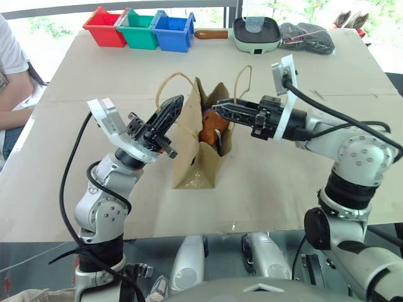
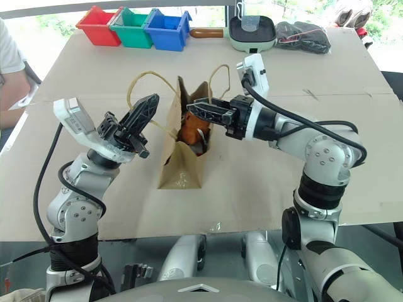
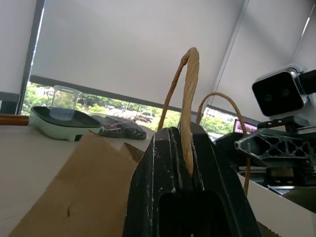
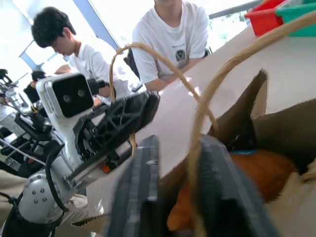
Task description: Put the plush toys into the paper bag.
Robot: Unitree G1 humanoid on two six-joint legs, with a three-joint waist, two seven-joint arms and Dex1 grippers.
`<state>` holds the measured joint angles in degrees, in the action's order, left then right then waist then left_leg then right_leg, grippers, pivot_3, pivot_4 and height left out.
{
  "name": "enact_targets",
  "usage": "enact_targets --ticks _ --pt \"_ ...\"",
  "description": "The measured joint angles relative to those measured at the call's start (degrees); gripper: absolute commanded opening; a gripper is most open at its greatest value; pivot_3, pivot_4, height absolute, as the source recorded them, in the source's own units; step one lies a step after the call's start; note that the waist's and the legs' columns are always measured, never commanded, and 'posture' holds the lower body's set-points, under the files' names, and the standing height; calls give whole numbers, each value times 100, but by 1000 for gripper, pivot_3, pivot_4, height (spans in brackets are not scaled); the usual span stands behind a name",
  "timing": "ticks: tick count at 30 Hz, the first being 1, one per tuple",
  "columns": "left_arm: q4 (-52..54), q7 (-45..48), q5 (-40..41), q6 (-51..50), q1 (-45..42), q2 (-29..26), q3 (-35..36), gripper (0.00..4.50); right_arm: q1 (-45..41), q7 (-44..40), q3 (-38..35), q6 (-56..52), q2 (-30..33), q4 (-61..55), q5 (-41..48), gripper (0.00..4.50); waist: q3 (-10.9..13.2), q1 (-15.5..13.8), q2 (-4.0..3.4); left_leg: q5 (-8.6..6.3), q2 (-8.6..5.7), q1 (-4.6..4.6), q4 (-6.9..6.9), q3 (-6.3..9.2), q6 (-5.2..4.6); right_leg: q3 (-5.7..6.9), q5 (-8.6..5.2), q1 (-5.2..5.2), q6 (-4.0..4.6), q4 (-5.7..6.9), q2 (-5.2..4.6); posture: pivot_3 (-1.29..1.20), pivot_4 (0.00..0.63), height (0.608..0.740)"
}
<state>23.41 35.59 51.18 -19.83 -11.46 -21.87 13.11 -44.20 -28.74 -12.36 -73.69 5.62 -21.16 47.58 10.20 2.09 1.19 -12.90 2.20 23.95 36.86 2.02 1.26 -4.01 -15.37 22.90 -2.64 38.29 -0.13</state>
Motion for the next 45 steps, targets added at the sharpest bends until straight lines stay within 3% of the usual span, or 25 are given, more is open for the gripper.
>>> enact_targets --ticks 8,13,17,19,21,24,26,27,29,30,34,36,38,40,42,43,45 --pt "-1319 417 70 -82 -1354 -367 226 0 -678 21 -333 596 -5 0 1141 77 0 28 -1 0 3 -3 -2 6 0 6 -1 2 1 7 7 0 150 740" --pt "-3522 1886 -613 240 -2990 -755 -61 0 -524 380 -102 695 344 -281 1367 77 1 10 0 0 0 1 -2 3 0 6 -1 2 0 2 3 0 150 740" --pt "-4755 2514 -1337 690 -3478 -720 -459 0 -40 743 147 836 638 -587 1164 77 0 34 0 0 2 3 -14 2 0 5 -1 5 1 -10 3 0 150 740" --pt "-5286 2693 -1773 1082 -3508 -663 -664 0 205 851 271 935 764 -614 995 628 0 42 0 1 3 2 -24 -1 0 3 -1 12 1 -10 4 0 150 740" --pt "-5800 2881 -1952 1181 -3579 -528 -701 722 502 895 338 1019 877 -663 912 1308 1 34 0 1 4 11 -25 1 0 4 -1 23 2 -6 6 0 150 740" --pt "-6067 3084 -1939 950 -3733 -524 -643 1968 734 882 340 1025 1171 -932 970 2724 1 28 0 1 4 89 10 8 0 8 0 88 1 22 6 0 150 740" --pt "-6112 3200 -1909 767 -3843 -532 -548 2776 816 895 322 1021 1436 -1193 1183 3557 1 28 0 1 3 92 22 5 0 7 0 89 0 27 3 0 150 740" --pt "-6098 3230 -1874 682 -3853 -550 -459 3333 872 898 274 1015 1575 -1325 1321 3594 0 29 1 1 3 87 24 5 0 8 0 85 0 29 2 0 150 740" --pt "-5960 3229 -1793 491 -3816 -599 -411 4032 1046 877 140 985 1866 -1480 1624 3594 0 27 1 1 3 87 24 8 0 8 0 84 0 32 3 0 150 740" --pt "-5565 3161 -1660 198 -3607 -712 -293 4455 1352 796 -111 909 2323 -1633 2120 3594 1 23 2 1 4 88 24 9 -1 8 0 83 0 30 0 0 150 740" --pt "-4581 3102 -977 -821 -2871 -1294 316 4455 1930 745 -727 914 3234 -1805 3138 3594 1 78 3 1 10 72 23 2 -1 2 -1 80 0 44 2 0 150 740" --pt "-4039 3087 -651 -1251 -2549 -1447 519 4500 2076 693 -657 1036 3411 -1940 3366 3060 1 48 3 1 11 70 27 10 -1 9 -2 79 1 52 8 0 150 740" --pt "-3661 3114 -538 -1468 -2168 -1605 614 4500 2290 570 -491 1096 3570 -2066 3301 2193 1 35 2 1 10 65 31 8 -1 6 -2 74 0 56 7 0 150 740" --pt "-3342 3187 -499 -1542 -1697 -1721 668 4500 2453 348 -116 1203 3771 -2130 2862 1258 1 28 3 1 9 65 39 5 -1 5 -2 72 0 55 6 0 150 740" --pt "-2946 3238 -499 -1533 -1161 -1729 653 4500 2528 43 737 1558 4004 -2073 1791 286 -2 25 6 1 8 63 43 0 -1 1 -2 70 0 52 3 0 150 740" --pt "-2872 3235 -501 -1545 -1021 -1683 613 4500 2529 -63 1202 1733 3988 -1930 1268 31 -2 10 9 1 8 69 48 6 0 6 -2 72 1 53 4 0 150 740" --pt "-2838 3290 -580 -1496 -870 -1676 477 4500 2396 -254 2119 2260 3625 -1454 249 31 -3 -1 13 2 8 69 52 9 0 8 -3 72 1 55 8 0 150 740"
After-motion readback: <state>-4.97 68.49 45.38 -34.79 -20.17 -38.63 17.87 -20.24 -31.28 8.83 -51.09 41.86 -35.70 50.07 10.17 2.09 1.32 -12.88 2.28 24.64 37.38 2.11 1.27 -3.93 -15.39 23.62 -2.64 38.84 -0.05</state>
